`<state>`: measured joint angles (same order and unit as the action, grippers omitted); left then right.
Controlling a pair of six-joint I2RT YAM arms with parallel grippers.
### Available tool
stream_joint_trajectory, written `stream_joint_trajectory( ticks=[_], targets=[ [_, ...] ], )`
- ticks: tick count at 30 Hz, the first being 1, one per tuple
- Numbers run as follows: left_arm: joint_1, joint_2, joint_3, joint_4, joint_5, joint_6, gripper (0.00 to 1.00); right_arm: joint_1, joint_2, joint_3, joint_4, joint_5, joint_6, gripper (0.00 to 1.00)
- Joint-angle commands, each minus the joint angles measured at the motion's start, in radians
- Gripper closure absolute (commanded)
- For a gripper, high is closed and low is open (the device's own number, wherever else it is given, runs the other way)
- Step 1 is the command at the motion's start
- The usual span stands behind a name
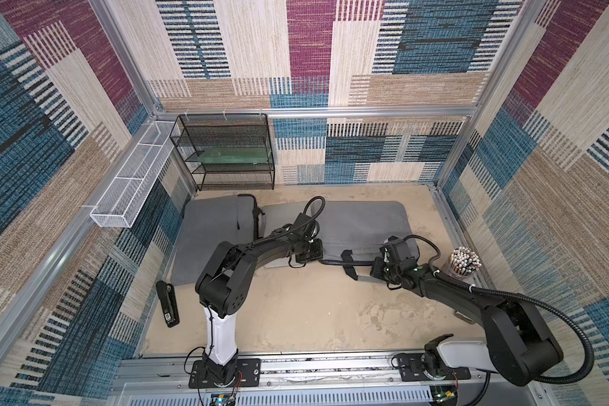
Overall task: Open the zippered laptop bag and take out the laptop
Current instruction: Unzip the zipper on the zippered laptop bag.
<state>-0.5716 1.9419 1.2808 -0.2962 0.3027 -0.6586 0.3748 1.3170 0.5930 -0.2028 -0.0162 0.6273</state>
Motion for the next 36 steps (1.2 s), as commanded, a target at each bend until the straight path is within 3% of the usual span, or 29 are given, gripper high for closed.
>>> stream_joint_trajectory(
  ticks=[1, 36],
  targets=[
    [0.009, -0.001, 0.011, 0.026, -0.060, 0.017, 1.00, -0.009, -0.014, -0.008, -0.050, 0.036, -0.007, 1.00],
    [0.024, -0.003, 0.009, 0.031, -0.055, 0.016, 1.00, -0.073, -0.070, -0.035, -0.081, 0.046, -0.026, 1.00]
  ],
)
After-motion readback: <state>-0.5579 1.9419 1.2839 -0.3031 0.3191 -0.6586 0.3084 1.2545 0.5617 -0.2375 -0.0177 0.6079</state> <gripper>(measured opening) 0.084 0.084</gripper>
